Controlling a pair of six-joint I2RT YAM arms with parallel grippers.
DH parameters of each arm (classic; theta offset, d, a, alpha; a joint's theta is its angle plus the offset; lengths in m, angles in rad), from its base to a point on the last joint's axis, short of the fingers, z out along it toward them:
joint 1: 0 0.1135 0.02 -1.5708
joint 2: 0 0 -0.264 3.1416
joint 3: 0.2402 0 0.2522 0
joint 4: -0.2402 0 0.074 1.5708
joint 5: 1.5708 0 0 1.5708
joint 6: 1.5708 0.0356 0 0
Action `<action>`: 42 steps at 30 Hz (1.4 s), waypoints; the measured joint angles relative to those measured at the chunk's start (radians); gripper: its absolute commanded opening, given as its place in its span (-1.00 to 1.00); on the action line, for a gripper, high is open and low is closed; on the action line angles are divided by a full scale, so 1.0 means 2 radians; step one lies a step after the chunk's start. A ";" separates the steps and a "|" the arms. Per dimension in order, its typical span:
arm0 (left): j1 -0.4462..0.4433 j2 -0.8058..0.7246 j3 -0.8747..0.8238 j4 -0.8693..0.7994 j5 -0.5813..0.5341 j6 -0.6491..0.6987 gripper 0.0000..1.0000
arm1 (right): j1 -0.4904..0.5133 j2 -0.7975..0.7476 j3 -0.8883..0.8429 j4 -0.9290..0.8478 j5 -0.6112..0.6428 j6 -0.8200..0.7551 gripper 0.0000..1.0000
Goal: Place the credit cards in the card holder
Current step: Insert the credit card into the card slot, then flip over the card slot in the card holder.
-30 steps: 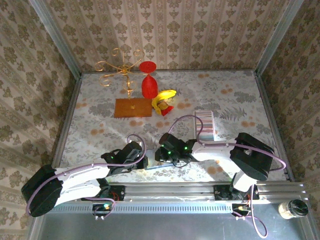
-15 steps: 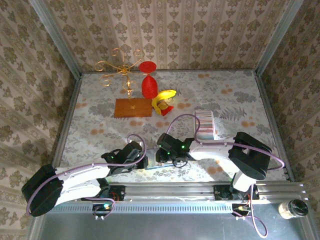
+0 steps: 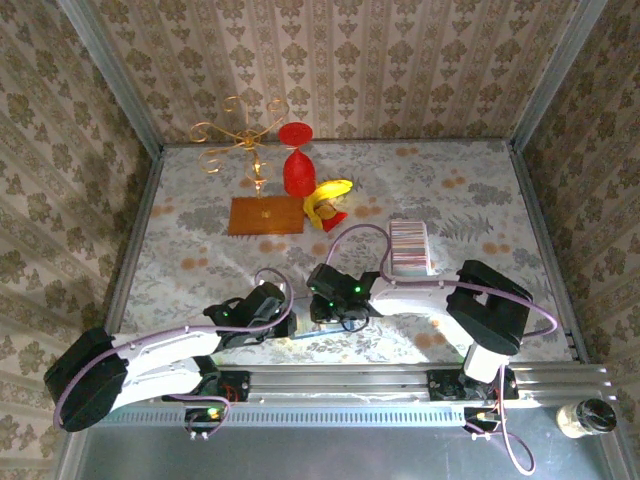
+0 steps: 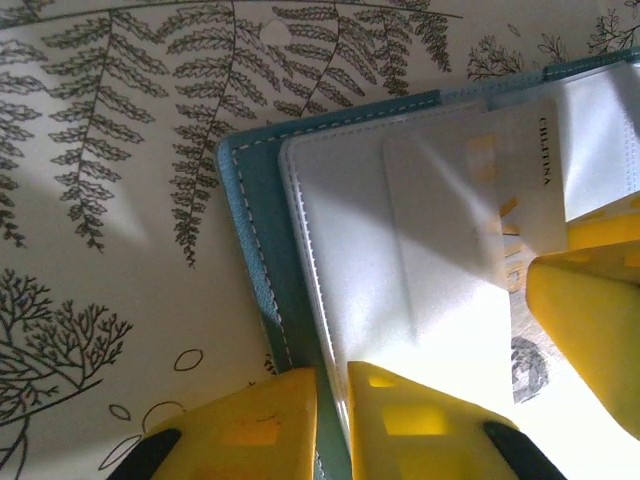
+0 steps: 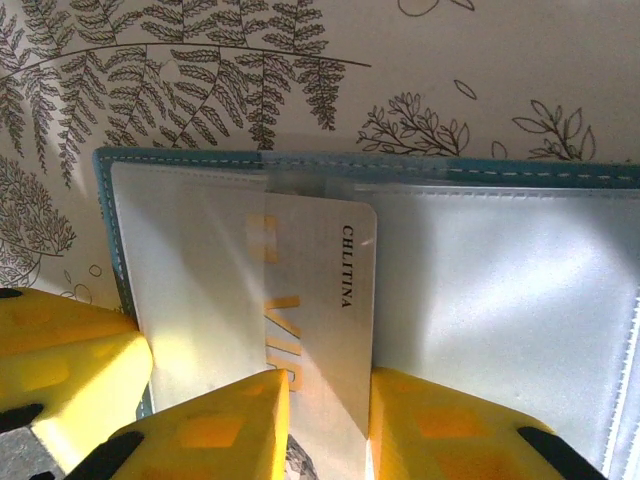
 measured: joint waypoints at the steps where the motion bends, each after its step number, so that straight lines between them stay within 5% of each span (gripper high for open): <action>1: 0.000 0.002 0.002 -0.001 0.000 0.000 -0.69 | 0.000 0.000 0.001 0.000 0.000 -0.001 -0.46; 14: 0.000 0.005 0.003 -0.001 0.000 0.000 -0.69 | 0.012 0.001 0.003 0.028 -0.016 0.021 -0.47; 25: 0.000 0.005 0.003 -0.001 0.001 0.000 -0.69 | 0.020 -0.057 -0.022 0.002 0.017 0.044 -0.18; 32: 0.000 0.005 0.003 -0.001 0.002 0.000 -0.69 | 0.030 -0.105 -0.063 -0.024 0.047 0.062 -0.34; 42: 0.000 0.004 0.003 -0.001 0.002 0.000 -0.70 | 0.033 -0.073 -0.073 -0.037 0.064 0.068 -0.24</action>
